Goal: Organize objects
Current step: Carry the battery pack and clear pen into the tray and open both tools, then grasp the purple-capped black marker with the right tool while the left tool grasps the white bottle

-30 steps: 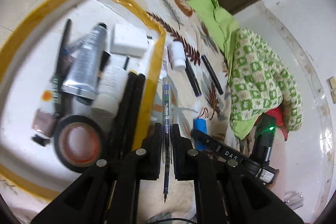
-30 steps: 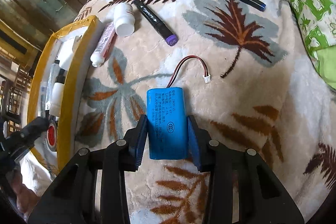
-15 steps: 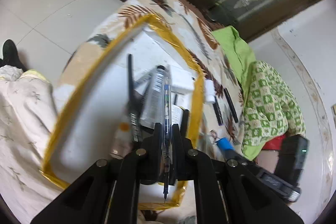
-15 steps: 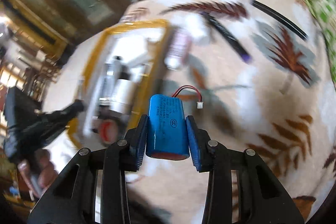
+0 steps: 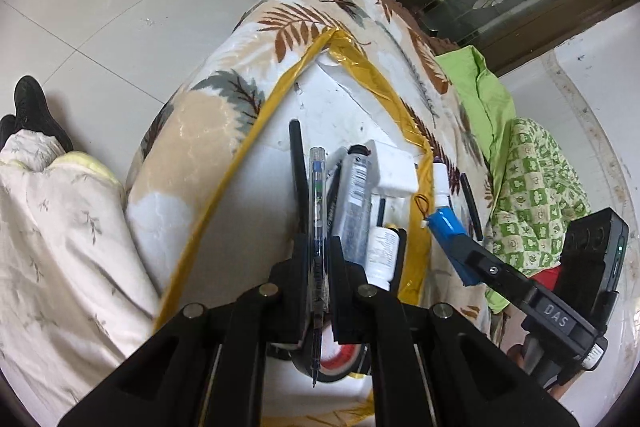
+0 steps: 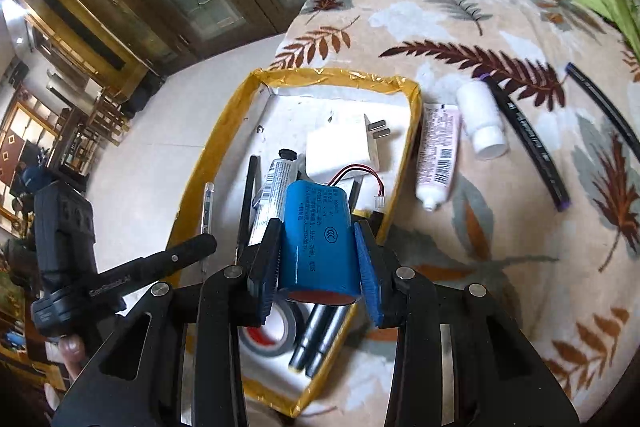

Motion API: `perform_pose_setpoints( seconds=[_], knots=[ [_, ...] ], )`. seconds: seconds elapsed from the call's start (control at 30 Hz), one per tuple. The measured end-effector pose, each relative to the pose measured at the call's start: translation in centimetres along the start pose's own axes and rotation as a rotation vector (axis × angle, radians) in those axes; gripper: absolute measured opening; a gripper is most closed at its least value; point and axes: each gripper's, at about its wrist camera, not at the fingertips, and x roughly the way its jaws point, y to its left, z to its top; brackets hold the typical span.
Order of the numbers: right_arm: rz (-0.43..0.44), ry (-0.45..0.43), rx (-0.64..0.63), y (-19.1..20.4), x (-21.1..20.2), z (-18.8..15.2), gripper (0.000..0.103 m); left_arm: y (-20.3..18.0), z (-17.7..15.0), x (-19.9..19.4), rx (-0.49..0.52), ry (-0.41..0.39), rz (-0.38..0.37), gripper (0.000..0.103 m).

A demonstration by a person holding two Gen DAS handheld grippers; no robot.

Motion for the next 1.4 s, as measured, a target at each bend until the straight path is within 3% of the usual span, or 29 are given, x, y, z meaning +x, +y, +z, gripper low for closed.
perform_pose_setpoints(
  seconds=[0.2,0.27,0.37,0.67,0.77,0.8,0.83,0.9,0.97,1.03,1.1,1.2,1.37,1.4],
  knots=[
    [-0.043,0.033,-0.026,0.5,2.7,0.7,0.034,0.6,0.6,1.3,0.011,0.033,0.027,0.007],
    [-0.055,0.034,-0.04,0.8,3.4,0.8,0.026,0.5,0.5,1.5,0.018,0.034,0.017,0.007],
    [-0.078,0.028,-0.071,1.5,4.0,1.0,0.024,0.1,0.1,2.0,0.042,0.038,0.032,0.007],
    [-0.048,0.009,-0.077,1.5,3.2,0.8,0.025,0.5,-0.3,2.0,0.041,0.011,-0.006,0.008],
    [-0.061,-0.026,-0.084,1.0,1.4,0.2,0.035,1.0,-0.2,1.6,0.006,0.009,-0.056,0.008],
    [-0.068,-0.043,-0.08,0.5,0.5,-0.1,0.048,1.2,-0.2,1.3,-0.008,0.006,-0.069,0.009],
    [-0.079,-0.061,-0.072,-0.1,-0.3,-0.4,0.057,1.2,-0.2,1.1,-0.015,0.0,-0.074,0.012],
    [-0.103,-0.086,-0.049,-1.8,-1.9,-1.2,0.062,1.0,-0.5,0.2,-0.011,-0.035,-0.087,0.024],
    [-0.147,-0.087,-0.028,-3.8,-2.9,-2.0,0.065,0.1,-0.9,-0.7,0.016,-0.071,-0.109,0.057],
    [-0.23,-0.061,-0.009,-6.4,-3.3,-3.0,0.065,-1.4,-1.7,-1.7,0.061,-0.132,-0.107,0.078],
    [-0.277,-0.039,0.002,-8.5,-3.4,-4.1,0.065,-3.5,-2.8,-3.0,0.123,-0.194,-0.096,0.079],
    [-0.328,0.045,-0.021,-10.7,-2.0,-6.0,0.065,-6.2,-4.4,-3.9,0.158,-0.227,-0.127,0.079],
    [-0.363,0.062,-0.104,-11.2,-1.3,-7.9,0.067,-10.5,-7.3,-3.5,0.227,-0.216,-0.14,0.079],
    [-0.353,0.063,-0.113,-11.3,-1.2,-7.9,0.072,-11.2,-7.7,-3.1,0.254,-0.204,-0.13,0.079]
  ],
)
